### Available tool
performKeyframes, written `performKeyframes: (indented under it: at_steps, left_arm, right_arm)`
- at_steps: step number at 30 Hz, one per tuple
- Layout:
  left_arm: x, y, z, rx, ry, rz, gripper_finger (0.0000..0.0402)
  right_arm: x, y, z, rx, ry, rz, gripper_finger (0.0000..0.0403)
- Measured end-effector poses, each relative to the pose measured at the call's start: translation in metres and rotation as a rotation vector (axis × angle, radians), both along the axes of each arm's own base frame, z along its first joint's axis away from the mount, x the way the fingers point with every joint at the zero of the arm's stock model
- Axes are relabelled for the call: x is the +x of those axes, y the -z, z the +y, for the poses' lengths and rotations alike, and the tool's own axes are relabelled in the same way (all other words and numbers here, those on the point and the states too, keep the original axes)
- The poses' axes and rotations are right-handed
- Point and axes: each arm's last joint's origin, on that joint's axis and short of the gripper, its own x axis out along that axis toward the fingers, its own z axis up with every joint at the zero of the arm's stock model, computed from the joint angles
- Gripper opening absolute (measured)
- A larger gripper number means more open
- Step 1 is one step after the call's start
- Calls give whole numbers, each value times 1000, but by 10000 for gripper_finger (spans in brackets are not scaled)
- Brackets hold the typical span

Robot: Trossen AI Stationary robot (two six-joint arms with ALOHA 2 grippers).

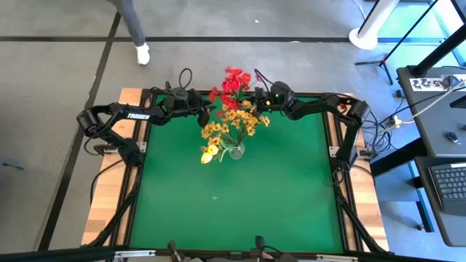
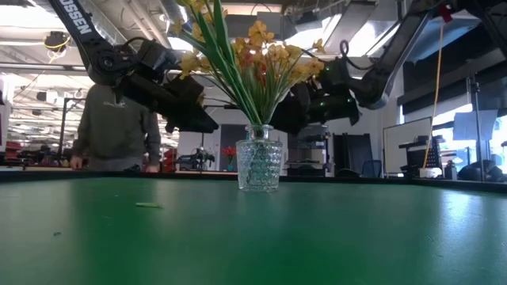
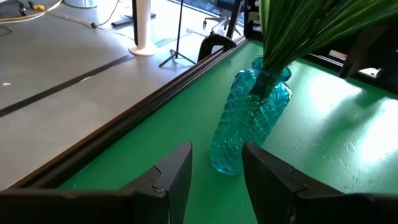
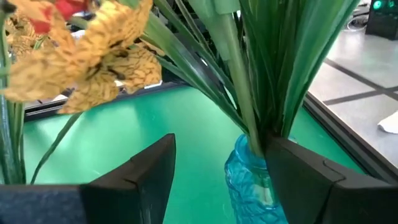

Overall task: Sort flowers into vase by color
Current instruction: Put the red tulip into the blue vase

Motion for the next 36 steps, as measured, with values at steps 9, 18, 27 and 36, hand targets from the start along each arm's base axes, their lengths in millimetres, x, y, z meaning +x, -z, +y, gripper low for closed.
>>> performKeyframes:
  at_steps: [9,18,27,36]
  left_arm:
    - [-4,5,2,-35,-15,44,137]
    - [-8,8,5,-55,-32,66,137]
    - [-8,8,5,-56,-32,67,137]
    - [-8,8,4,-56,-32,68,137]
  right_arm:
    - [-8,-12,5,-3,18,88,241]
    - [-10,-15,6,-12,36,114,241]
    - [-8,-15,8,-18,23,98,241]
    - [2,-16,23,-49,22,93,241]
